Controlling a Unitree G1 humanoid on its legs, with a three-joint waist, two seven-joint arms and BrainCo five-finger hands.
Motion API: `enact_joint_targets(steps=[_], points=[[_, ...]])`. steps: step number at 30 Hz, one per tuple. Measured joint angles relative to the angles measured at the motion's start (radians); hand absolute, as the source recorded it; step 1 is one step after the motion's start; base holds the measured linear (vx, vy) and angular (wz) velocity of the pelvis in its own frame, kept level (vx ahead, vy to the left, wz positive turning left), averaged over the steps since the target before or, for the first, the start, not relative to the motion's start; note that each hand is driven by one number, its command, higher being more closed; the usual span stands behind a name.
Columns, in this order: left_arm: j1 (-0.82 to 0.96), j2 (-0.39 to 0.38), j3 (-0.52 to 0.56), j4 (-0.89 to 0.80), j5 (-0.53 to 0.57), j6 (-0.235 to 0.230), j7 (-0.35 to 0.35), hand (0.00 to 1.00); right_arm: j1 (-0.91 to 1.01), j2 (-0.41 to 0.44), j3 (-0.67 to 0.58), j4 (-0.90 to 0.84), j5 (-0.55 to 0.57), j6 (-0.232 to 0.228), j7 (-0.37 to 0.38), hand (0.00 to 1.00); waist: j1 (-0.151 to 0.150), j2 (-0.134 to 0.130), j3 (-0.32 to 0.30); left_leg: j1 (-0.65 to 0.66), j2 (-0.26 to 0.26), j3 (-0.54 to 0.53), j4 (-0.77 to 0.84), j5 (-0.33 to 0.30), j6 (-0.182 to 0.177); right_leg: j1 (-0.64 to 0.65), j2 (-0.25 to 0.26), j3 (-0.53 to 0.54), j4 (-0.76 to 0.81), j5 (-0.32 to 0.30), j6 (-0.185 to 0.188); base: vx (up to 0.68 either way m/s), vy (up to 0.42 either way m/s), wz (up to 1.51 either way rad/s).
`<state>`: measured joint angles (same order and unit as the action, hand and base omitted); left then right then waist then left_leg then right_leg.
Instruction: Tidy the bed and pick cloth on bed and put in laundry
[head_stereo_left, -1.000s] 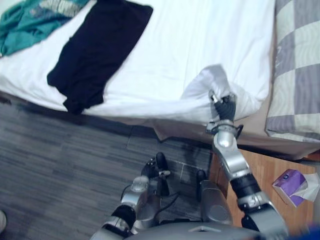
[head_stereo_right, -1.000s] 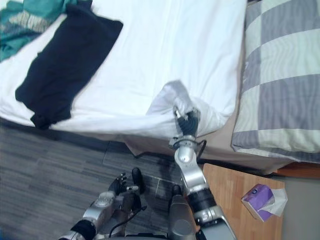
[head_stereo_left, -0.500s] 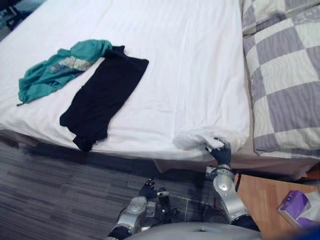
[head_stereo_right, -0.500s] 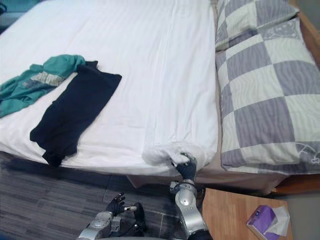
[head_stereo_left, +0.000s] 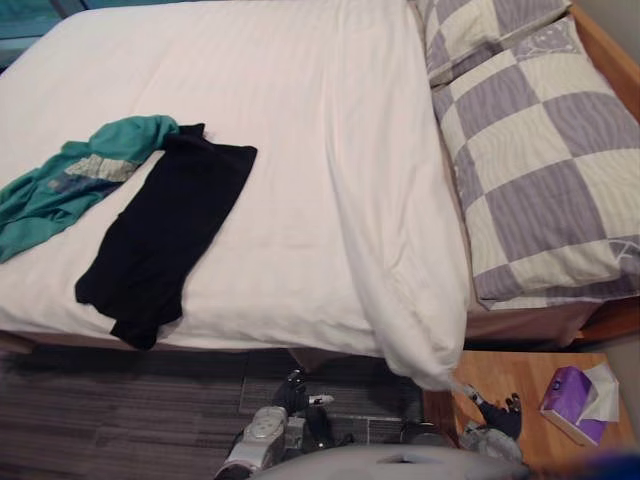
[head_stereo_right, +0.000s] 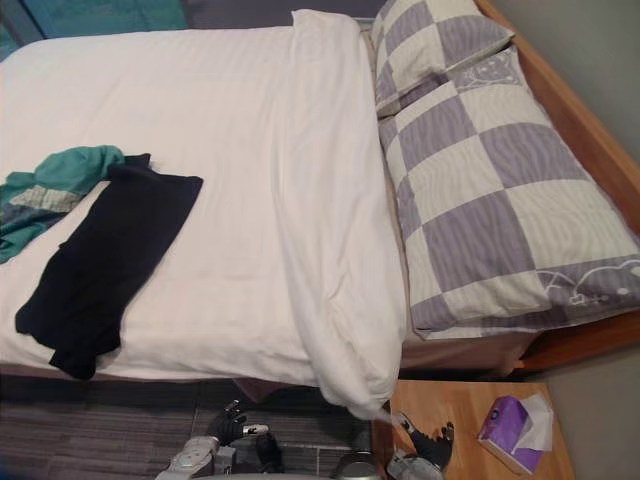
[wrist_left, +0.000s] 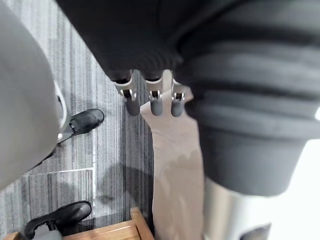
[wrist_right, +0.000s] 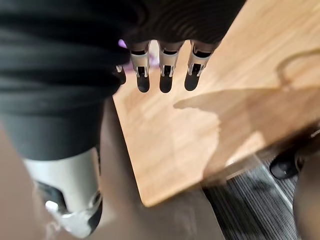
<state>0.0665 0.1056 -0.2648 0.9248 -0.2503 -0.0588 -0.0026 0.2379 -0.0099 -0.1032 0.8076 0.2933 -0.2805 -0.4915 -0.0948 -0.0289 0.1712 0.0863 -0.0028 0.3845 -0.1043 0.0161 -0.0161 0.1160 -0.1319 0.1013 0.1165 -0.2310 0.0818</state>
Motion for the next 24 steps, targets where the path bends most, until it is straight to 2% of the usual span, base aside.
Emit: enact_joint_targets(steps=[4, 7, 9, 10, 12, 14, 17, 18, 19, 20, 21, 22, 24], points=[[-0.001, -0.001, 0.002, 0.01, 0.0, -0.002, -0.004, 0.0, -0.008, 0.004, -0.012, 0.007, -0.001, -0.05, -0.052, 0.0, 0.0, 0.009, -0.008, 0.005, 0.027, 0.012, 0.003, 0.0, -0.001, -0.002, 0.026, -0.001, 0.0, 0.027, -0.008, 0.04, -0.078, -0.1], [-0.002, -0.004, 0.012, 0.03, -0.001, -0.002, -0.02, 0.0, -0.018, 0.004, -0.031, 0.003, -0.01, -0.083, -0.127, 0.0, -0.002, 0.015, -0.015, 0.01, 0.041, 0.014, 0.001, 0.002, -0.004, 0.0, 0.04, -0.001, 0.003, 0.035, -0.018, -0.01, -0.095, -0.05], [-0.002, -0.004, 0.012, 0.032, -0.001, 0.0, -0.023, 0.0, -0.024, 0.002, -0.056, -0.035, -0.063, -0.094, -0.212, 0.0, -0.004, 0.02, -0.018, 0.01, 0.046, 0.014, 0.0, 0.006, -0.009, -0.001, 0.045, -0.001, 0.006, 0.036, -0.019, -0.04, -0.091, -0.03], [-0.002, -0.003, 0.012, 0.032, -0.001, 0.002, -0.023, 0.0, -0.028, 0.001, -0.057, -0.064, -0.07, -0.1, -0.23, 1.0, -0.004, 0.021, -0.019, 0.01, 0.046, 0.013, 0.0, 0.008, -0.01, -0.002, 0.045, -0.001, 0.006, 0.036, -0.019, -0.07, -0.073, -0.02], [-0.002, -0.002, 0.012, 0.031, -0.001, 0.013, -0.025, 0.0, -0.027, -0.001, -0.055, -0.215, -0.104, -0.129, -0.247, 1.0, -0.01, 0.022, -0.019, 0.008, 0.047, 0.011, -0.001, 0.014, -0.01, -0.005, 0.045, -0.001, 0.007, 0.036, -0.019, -0.08, -0.056, -0.01], [-0.002, -0.001, 0.011, 0.03, 0.0, 0.026, -0.027, 0.0, -0.032, -0.002, -0.049, -0.345, -0.124, -0.153, -0.226, 1.0, -0.013, 0.023, -0.02, 0.0, 0.045, 0.003, -0.001, 0.021, -0.008, -0.011, 0.044, -0.006, 0.008, 0.036, -0.019, -0.13, -0.049, 0.09], [0.006, 0.003, 0.009, -0.001, 0.007, 0.058, -0.03, 0.0, -0.053, -0.009, 0.005, -0.646, -0.137, -0.192, -0.065, 1.0, -0.01, 0.026, -0.022, -0.019, 0.038, -0.01, -0.001, 0.027, -0.008, -0.027, 0.035, -0.007, 0.014, 0.022, -0.019, -0.13, -0.023, 0.11], [0.009, 0.003, 0.008, -0.004, 0.007, 0.064, -0.03, 0.0, -0.063, -0.015, 0.037, -0.724, -0.127, -0.217, 0.027, 1.0, -0.01, 0.026, -0.022, -0.024, 0.036, -0.013, -0.001, 0.028, -0.009, -0.034, 0.03, -0.007, 0.021, 0.013, -0.017, -0.12, -0.016, 0.1], [0.013, 0.006, 0.002, -0.012, 0.007, 0.073, -0.03, 0.0, -0.084, -0.03, 0.082, -0.804, -0.069, -0.23, 0.18, 1.0, -0.008, 0.03, -0.025, -0.026, 0.032, -0.019, -0.001, 0.033, -0.004, -0.038, 0.027, -0.008, 0.03, 0.009, -0.015, -0.11, -0.014, 0.12], [0.013, 0.009, -0.009, -0.015, 0.007, 0.074, -0.029, 0.0, -0.089, -0.031, 0.101, -0.829, -0.019, -0.23, 0.267, 1.0, -0.005, 0.029, -0.027, -0.026, 0.029, -0.023, -0.001, 0.033, -0.003, -0.038, 0.025, -0.008, 0.032, 0.007, -0.014, -0.1, -0.008, 0.12], [0.016, 0.01, -0.011, -0.018, 0.006, 0.073, -0.028, 0.0, -0.098, -0.029, 0.12, -0.848, 0.041, -0.229, 0.371, 1.0, 0.001, 0.028, -0.032, -0.026, 0.026, -0.027, -0.001, 0.033, -0.003, -0.036, 0.022, -0.008, 0.032, 0.007, -0.013, -0.04, 0.004, 0.14], [0.021, 0.011, -0.011, -0.026, 0.006, 0.071, -0.02, 0.0, -0.106, -0.028, 0.14, -0.864, 0.133, -0.208, 0.508, 1.0, 0.004, 0.026, -0.036, -0.026, 0.02, -0.037, -0.001, 0.034, -0.001, -0.033, 0.018, -0.012, 0.032, 0.006, -0.011, -0.03, 0.003, 0.19], [0.033, 0.018, -0.011, -0.042, 0.006, 0.07, -0.019, 0.0, -0.127, -0.029, 0.163, -0.872, 0.261, -0.139, 0.678, 1.0, 0.002, 0.023, -0.037, -0.027, 0.009, -0.054, -0.001, 0.037, 0.009, -0.023, 0.007, -0.035, 0.031, 0.003, -0.007, -0.01, -0.003, 0.25]])
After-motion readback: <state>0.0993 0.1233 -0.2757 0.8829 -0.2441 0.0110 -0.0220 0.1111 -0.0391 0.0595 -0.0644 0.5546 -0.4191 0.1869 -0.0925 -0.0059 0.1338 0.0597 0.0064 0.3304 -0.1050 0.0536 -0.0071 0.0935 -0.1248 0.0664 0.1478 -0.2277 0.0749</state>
